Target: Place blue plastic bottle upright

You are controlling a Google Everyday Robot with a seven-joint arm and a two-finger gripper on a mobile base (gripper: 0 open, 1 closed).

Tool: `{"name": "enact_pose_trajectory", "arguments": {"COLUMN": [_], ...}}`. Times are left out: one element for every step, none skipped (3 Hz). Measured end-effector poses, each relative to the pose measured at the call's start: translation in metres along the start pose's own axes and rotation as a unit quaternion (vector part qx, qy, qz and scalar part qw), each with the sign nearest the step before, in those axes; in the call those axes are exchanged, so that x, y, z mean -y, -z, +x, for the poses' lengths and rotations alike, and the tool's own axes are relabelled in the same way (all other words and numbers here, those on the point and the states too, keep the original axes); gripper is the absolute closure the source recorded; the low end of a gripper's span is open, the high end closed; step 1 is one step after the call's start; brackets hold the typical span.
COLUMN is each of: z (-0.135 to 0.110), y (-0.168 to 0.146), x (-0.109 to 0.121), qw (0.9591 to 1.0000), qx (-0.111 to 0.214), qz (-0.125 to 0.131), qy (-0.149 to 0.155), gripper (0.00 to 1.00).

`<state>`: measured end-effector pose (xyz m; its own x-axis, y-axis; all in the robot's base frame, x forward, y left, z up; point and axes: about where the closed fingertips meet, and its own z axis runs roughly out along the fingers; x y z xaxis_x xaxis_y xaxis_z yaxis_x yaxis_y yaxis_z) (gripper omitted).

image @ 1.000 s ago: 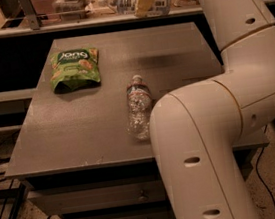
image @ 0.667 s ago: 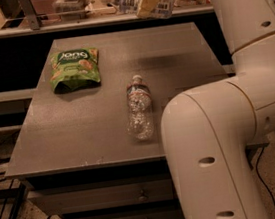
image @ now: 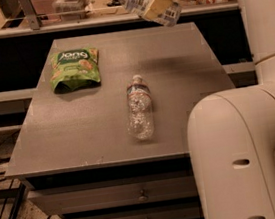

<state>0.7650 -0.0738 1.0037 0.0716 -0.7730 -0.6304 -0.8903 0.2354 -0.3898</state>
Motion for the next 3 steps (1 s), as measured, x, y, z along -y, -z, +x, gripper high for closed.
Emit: {"name": "enact_pose_trajectory", "arguments": {"z": [0.015, 0.032, 0.079], "y": [0.006, 0.013, 0.026], "x": [-0.006, -0.011, -0.038], "qw": [0.9976, 0.9936, 0.9854], "qx": [0.053, 0.082, 0.083], "qz": [-0.016, -0.025, -0.037], "qy": [-0.041, -0.074, -0.144], "gripper": [1.0, 1.0, 1.0]}}
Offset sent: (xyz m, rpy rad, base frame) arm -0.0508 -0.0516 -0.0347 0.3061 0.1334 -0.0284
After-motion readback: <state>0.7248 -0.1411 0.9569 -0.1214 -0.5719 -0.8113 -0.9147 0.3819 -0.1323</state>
